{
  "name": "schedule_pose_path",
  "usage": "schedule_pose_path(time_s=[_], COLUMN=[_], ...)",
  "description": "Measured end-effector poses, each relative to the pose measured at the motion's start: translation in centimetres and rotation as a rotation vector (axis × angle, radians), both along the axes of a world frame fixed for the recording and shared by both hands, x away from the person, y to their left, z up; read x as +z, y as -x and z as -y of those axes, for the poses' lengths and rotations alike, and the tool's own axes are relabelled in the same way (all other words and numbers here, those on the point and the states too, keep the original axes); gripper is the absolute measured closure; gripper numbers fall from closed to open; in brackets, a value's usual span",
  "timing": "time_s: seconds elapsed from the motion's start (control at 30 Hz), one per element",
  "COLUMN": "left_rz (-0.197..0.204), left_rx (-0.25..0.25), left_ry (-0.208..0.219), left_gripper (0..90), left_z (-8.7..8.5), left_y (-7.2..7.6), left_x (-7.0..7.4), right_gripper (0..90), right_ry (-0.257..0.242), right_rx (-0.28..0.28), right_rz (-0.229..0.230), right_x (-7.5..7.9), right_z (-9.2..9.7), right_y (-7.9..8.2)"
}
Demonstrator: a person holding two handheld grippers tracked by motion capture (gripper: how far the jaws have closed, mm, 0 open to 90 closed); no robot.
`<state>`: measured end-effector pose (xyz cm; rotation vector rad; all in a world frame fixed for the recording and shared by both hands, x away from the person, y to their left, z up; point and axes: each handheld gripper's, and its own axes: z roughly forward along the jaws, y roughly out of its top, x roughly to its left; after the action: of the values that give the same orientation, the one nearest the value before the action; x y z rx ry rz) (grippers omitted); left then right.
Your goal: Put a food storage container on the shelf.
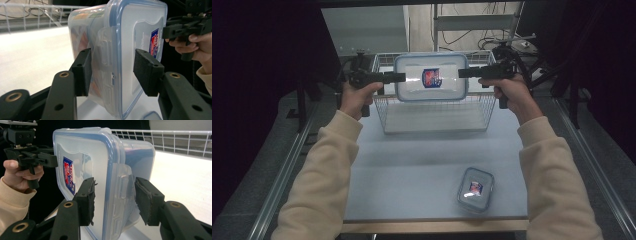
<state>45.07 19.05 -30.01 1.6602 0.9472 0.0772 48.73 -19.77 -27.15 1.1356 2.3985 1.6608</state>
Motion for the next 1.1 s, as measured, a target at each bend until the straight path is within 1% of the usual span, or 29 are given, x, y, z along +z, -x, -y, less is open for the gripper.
schedule_pose_path(time_s=[0.13,0.2,0.27,0.33,0.37,0.47,0.5,0.57,0.63,0.7,0.83,0.93,1.0,1.07,1.1], left_rz=[-0.014,-0.031,-0.034,-0.052,-0.055,-0.069,-0.075,-0.081,-0.078,-0.087,-0.114,-0.143,-0.165,-0.19,-0.198], left_rx=[0.001,0.0,-0.003,0.003,0.003,0.002,-0.002,0.0,0.005,0.005,0.02,0.033,0.046,0.053,0.057], left_ry=[0.0,0.002,-0.001,0.004,0.001,0.002,-0.007,0.001,-0.005,-0.001,0.022,0.037,0.062,0.086,0.09], left_gripper=[50.3,50.3,50.2,50.2,50.2,50.3,50.3,50.4,50.3,50.2,49.8,49.4,48.9,48.2,47.4], left_z=[-0.3,-0.3,-0.3,-0.2,-0.2,-0.1,-0.1,0.0,0.1,0.0,0.0,0.1,0.2,0.2,0.2], left_y=[-1.4,-2.1,-2.8,-3.4,-3.6,-4.2,-4.4,-4.7,-4.9,-5.2,-5.8,-6.4,-6.8,-7.4,-7.7], left_x=[0.2,0.0,-0.3,-0.6,-0.6,-0.9,-0.9,-1.1,-1.0,-1.0,-1.1,-1.1,-1.2,-1.5,-1.6], right_gripper=[51.2,51.2,51.1,50.9,50.8,50.7,50.7,50.7,50.6,50.5,50.2,49.3,48.6,47.8,47.2], right_ry=[-0.009,-0.004,-0.001,0.001,-0.001,-0.005,-0.006,-0.004,-0.013,-0.014,-0.032,-0.049,-0.055,-0.067,-0.068], right_rx=[-0.002,-0.006,-0.008,-0.012,-0.015,-0.016,-0.016,-0.015,-0.017,-0.019,-0.041,-0.058,-0.072,-0.092,-0.099], right_rz=[-0.009,-0.012,-0.024,-0.035,-0.049,-0.064,-0.071,-0.083,-0.086,-0.088,-0.107,-0.125,-0.134,-0.157,-0.165], right_x=[0.1,0.1,0.0,-0.2,-0.4,-0.7,-0.8,-1.1,-1.2,-1.2,-1.3,-1.5,-1.7,-1.9,-2.0], right_z=[-0.3,-0.4,-0.5,-0.4,-0.4,-0.3,-0.3,-0.2,-0.1,-0.1,-0.1,0.0,0.0,0.0,-0.1], right_y=[-1.4,-2.1,-2.8,-3.5,-3.9,-4.6,-4.9,-5.3,-5.6,-5.8,-6.3,-6.8,-7.2,-7.7,-7.8])
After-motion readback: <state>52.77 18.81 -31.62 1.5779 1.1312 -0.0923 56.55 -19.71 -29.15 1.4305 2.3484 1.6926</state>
